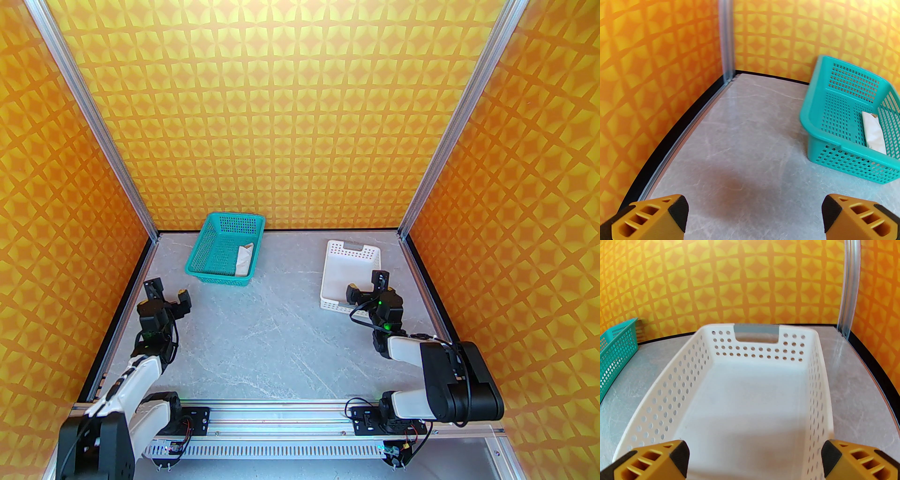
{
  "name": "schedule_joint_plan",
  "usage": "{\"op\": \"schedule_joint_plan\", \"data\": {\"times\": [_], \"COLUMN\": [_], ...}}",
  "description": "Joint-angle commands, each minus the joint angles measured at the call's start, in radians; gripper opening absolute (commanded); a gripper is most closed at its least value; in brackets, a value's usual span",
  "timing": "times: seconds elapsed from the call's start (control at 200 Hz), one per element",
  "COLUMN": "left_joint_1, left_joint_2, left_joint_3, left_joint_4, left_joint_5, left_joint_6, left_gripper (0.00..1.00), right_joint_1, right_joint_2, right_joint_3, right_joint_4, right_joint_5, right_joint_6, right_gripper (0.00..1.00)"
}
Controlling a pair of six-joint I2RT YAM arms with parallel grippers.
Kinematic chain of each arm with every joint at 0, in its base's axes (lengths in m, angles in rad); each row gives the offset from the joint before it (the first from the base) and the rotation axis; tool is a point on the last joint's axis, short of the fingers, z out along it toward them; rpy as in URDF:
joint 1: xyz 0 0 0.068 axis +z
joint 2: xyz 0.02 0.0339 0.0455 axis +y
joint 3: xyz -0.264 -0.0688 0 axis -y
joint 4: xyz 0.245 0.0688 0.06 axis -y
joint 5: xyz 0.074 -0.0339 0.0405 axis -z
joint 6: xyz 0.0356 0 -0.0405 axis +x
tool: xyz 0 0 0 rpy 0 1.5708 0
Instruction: Place the utensils on the paper napkin and roll it up
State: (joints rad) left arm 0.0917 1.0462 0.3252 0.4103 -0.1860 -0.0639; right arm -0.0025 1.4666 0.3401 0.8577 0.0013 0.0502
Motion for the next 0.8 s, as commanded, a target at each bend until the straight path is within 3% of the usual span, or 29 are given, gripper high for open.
{"op": "schedule_joint_plan", "data": {"times": [0.0, 0.26, 0.45, 0.66, 0.795], "left_joint_1": [0.002, 0.001, -0.001, -0.003, -0.003], "left_joint_2": [0.032, 0.192, 0.300, 0.496, 0.492], "left_joint_3": [-0.010, -0.009, -0.033, -0.051, 0.025], "left_joint_4": [0.153, 0.282, 0.455, 0.676, 0.530], "left_joint_5": [0.073, 0.177, 0.289, 0.323, 0.323], "left_joint_6": [0.071, 0.089, 0.078, 0.088, 0.088], "left_gripper": [0.99, 0.99, 0.99, 0.99, 0.99], "right_joint_1": [-0.003, 0.015, 0.021, 0.025, 0.028], "right_joint_2": [0.029, 0.028, 0.030, 0.030, 0.029], "right_joint_3": [0.008, 0.042, 0.046, 0.048, 0.052], "right_joint_4": [0.026, -0.046, -0.050, -0.055, -0.060], "right_joint_5": [-0.051, -0.002, 0.009, 0.014, 0.020], "right_joint_6": [-0.026, -0.036, -0.039, -0.041, -0.042], "right_gripper": [0.99, 0.99, 0.99, 0.99, 0.99]}}
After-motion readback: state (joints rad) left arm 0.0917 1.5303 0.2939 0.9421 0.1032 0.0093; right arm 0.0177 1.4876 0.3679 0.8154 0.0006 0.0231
